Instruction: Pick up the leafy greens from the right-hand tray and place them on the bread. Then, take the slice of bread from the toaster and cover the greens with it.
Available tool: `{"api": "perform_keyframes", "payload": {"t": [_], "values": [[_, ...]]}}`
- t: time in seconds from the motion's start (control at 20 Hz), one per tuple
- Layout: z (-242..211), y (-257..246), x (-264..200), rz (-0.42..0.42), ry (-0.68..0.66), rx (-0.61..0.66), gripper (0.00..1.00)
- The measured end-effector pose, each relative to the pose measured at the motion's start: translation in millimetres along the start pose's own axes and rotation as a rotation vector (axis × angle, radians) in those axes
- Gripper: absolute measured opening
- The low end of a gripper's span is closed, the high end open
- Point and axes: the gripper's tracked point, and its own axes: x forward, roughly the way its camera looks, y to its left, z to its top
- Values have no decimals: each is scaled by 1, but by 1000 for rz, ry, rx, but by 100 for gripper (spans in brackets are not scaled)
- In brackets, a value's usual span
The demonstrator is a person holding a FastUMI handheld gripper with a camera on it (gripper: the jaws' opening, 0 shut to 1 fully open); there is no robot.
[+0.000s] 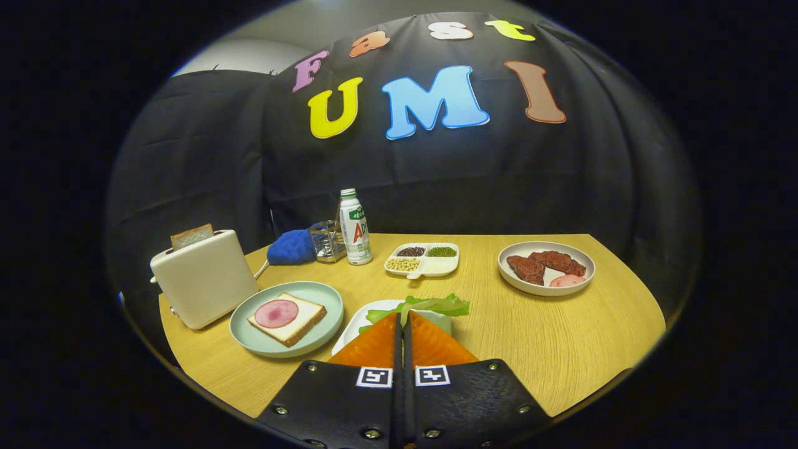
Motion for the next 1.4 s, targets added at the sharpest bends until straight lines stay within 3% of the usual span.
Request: {"api": "perform_keyframes", "payload": {"t": [0.4,0.8,1.05,1.4], "values": [[37,70,-11,102,-84,-72,0],[19,151,34,242,-36,-71,0],[-16,175,58,275,42,-81,0],[-46,172,65,248,122,-107,0]]}}
